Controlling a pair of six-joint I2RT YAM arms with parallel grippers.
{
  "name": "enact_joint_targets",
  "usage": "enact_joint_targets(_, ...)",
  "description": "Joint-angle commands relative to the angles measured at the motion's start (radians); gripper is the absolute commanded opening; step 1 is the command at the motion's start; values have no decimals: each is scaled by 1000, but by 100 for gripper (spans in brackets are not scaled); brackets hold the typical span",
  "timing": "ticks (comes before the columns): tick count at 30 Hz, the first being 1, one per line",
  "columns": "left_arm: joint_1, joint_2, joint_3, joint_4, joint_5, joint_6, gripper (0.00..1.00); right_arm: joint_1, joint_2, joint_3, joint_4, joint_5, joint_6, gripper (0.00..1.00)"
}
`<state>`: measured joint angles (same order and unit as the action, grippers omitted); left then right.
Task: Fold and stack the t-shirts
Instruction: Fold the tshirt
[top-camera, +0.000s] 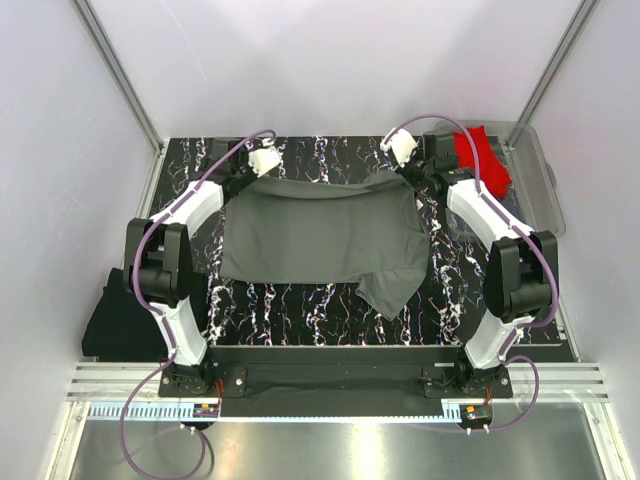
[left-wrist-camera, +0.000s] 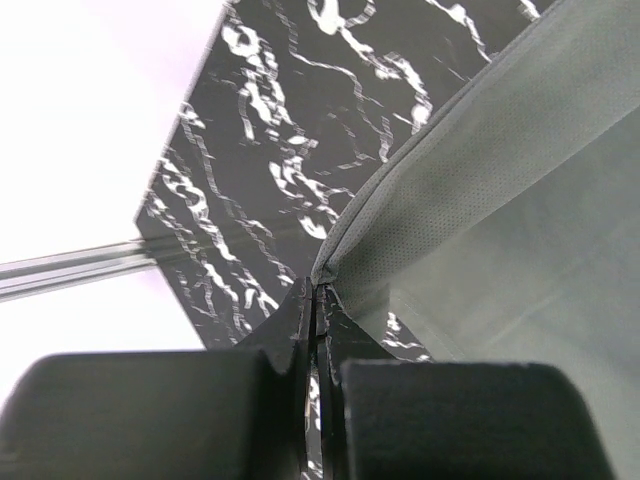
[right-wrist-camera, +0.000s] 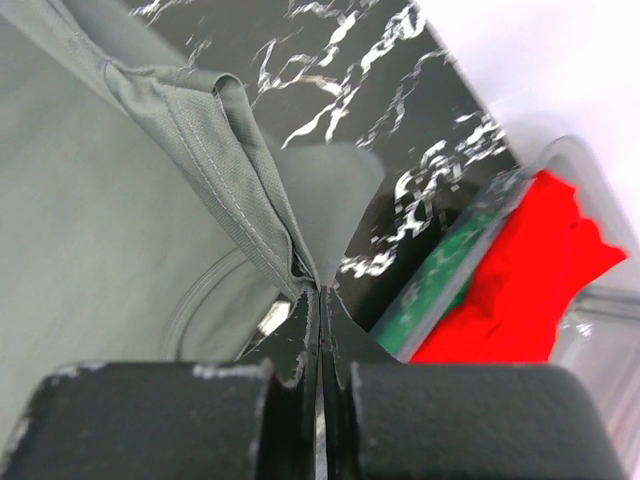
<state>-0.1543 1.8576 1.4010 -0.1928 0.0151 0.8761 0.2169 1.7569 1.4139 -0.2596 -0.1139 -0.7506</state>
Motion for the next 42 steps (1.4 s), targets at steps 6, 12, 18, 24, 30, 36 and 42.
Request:
enact_joint_targets(6,7,-32,-69,13,23,15,0,25,-53,-98,-30,2,48,0)
enact_joint_targets(12,7,-52,-100,-23,32,26,0,27,-63,-112,-73,-1,76,0)
enact_joint_targets(18,7,-89,-94,-94,65,11,0,27,-76,-122,-87,3,100,0)
enact_joint_targets(24,9,-90,-36,-250,39,-38,20,35,-91,-90,-186,-7,148,1)
enact_joint_targets(30,35,-193,-56,-309,-12,-219,65,35,-200,-79,-299,-87,212,40)
enact_joint_targets(36,71,48,246,-663,107,-495,41,30,-1,55,-199,-60,249,40)
enact_joint_targets(42,101,192,400,-784,221,-577,41,-10,237,328,-240,-69,289,38)
